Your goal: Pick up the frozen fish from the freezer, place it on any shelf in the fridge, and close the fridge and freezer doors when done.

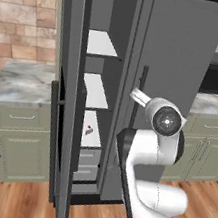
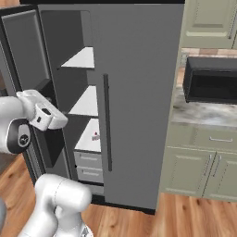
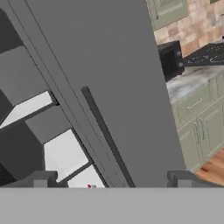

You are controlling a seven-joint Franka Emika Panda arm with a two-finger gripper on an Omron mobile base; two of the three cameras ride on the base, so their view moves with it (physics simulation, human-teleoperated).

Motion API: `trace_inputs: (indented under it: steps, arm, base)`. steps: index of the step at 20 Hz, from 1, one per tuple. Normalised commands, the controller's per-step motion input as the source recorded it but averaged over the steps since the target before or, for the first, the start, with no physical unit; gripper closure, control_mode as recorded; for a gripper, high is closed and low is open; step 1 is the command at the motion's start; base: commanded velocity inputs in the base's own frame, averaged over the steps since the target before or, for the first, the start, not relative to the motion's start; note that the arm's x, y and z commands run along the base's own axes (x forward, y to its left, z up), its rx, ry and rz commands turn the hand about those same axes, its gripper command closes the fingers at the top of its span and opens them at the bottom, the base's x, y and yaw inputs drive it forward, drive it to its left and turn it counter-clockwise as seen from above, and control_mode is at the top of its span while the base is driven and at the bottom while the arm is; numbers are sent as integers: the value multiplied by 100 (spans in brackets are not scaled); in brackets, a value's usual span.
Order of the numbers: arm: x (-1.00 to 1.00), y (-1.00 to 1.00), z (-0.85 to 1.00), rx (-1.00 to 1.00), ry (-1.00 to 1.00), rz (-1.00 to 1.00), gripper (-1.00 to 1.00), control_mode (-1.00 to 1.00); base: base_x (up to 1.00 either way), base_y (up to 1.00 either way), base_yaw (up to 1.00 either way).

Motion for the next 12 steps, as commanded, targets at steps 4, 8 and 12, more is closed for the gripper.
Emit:
trace_inputs:
  steps: [4, 8, 12]
  arm:
    - [-4, 100, -18, -28, 17, -10, -100, -100]
    - [2, 100, -27, -12, 0, 11, -100, -100]
    - [4, 100, -55, -24, 0, 1, -100, -100]
  base:
    - [0, 0, 0]
    - [0, 0, 0]
    - [0, 0, 0]
